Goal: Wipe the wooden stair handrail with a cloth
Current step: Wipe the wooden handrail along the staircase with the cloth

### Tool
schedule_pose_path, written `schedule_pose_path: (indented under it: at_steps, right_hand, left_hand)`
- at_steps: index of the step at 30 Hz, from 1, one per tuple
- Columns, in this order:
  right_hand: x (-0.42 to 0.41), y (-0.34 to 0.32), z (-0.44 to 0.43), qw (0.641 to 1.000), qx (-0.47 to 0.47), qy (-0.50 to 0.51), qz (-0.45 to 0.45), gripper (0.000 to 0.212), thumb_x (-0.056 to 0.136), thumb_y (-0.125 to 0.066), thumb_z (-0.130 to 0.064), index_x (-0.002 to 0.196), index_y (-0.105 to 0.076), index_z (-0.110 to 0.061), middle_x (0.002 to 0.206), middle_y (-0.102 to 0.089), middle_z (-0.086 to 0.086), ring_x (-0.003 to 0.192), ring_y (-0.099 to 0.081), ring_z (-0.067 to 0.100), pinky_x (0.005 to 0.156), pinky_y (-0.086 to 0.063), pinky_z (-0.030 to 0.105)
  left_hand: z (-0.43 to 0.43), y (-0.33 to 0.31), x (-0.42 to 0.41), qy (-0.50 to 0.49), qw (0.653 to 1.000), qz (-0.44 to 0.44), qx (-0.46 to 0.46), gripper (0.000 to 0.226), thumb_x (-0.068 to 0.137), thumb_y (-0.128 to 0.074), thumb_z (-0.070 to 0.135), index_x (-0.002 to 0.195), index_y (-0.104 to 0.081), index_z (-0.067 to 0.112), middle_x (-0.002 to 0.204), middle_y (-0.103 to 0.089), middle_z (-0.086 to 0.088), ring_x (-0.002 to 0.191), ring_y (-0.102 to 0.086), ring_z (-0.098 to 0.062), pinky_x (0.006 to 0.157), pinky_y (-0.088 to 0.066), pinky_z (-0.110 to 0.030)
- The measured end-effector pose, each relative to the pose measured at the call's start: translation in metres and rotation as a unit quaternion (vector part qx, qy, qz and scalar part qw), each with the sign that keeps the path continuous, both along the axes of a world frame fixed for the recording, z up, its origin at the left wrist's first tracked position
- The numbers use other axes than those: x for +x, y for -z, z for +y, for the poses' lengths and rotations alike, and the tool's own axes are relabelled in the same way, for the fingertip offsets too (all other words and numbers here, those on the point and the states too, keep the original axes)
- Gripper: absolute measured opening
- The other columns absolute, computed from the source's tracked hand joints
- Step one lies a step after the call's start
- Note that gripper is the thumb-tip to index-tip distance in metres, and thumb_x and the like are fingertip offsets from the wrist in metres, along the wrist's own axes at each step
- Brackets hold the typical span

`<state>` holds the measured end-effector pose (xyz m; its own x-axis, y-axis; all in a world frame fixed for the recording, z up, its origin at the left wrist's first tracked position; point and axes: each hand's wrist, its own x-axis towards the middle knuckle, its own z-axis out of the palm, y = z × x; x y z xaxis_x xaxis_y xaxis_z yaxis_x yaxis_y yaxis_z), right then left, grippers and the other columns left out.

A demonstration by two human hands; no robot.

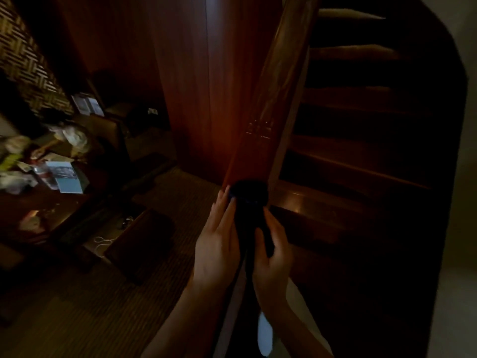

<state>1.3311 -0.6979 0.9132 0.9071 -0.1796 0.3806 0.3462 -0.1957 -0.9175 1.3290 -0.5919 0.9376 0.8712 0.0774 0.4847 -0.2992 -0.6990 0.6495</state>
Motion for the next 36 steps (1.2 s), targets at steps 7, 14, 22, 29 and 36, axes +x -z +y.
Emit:
schedule_pose_path:
  at_steps: [7,14,22,29,36]
  right_hand:
    - [0.009,0.001,0.009,0.991,0.115,-0.012,0.067,0.035,0.098,-0.051,-0.044,0.133,-0.046,-0.047,0.137,-0.047,-0.035,0.131,-0.042,-0.008,0.107,-0.038,0.019]
    - [0.074,-0.033,0.014,0.983,0.177,-0.046,0.017,0.035,0.103,-0.043,-0.025,0.137,-0.045,-0.034,0.138,-0.048,-0.03,0.129,-0.041,-0.012,0.106,-0.033,0.009]
    - [0.043,-0.021,0.018,0.983,0.177,-0.025,0.035,0.041,0.102,-0.046,-0.014,0.128,-0.046,-0.046,0.127,-0.045,-0.049,0.125,-0.041,-0.018,0.102,-0.035,0.007]
    - [0.129,-0.08,0.003,0.986,0.14,-0.007,0.093,0.037,0.105,-0.042,-0.02,0.141,-0.048,-0.014,0.142,-0.052,0.0,0.128,-0.048,0.003,0.104,-0.036,0.013]
    - [0.05,-0.021,0.006,0.999,0.03,0.009,0.02,0.033,0.102,-0.045,-0.026,0.132,-0.057,-0.021,0.131,-0.057,-0.016,0.123,-0.049,-0.008,0.105,-0.041,0.017]
  left_hand:
    - [-0.002,-0.027,0.066,0.038,0.981,-0.001,0.188,0.049,0.105,-0.024,0.027,0.151,-0.023,0.013,0.162,-0.015,-0.003,0.15,-0.004,-0.012,0.123,-0.01,-0.035]
    - [0.002,-0.034,0.084,0.069,0.977,-0.034,0.201,0.052,0.105,-0.026,0.026,0.153,-0.021,0.007,0.163,-0.016,-0.003,0.15,-0.012,-0.019,0.123,-0.007,-0.03]
    - [-0.002,-0.037,0.083,0.056,0.973,-0.04,0.22,0.055,0.105,-0.025,0.035,0.15,-0.028,0.004,0.16,-0.022,-0.008,0.15,-0.013,-0.017,0.122,-0.006,-0.026]
    - [-0.001,-0.039,0.08,0.066,0.974,-0.025,0.214,0.054,0.1,-0.027,0.024,0.151,-0.024,0.005,0.161,-0.018,-0.006,0.15,-0.009,-0.014,0.122,-0.007,-0.029]
    - [0.0,-0.037,0.081,0.063,0.975,-0.039,0.212,0.053,0.103,-0.026,0.03,0.151,-0.025,0.008,0.161,-0.019,-0.004,0.15,-0.008,-0.013,0.122,-0.006,-0.027]
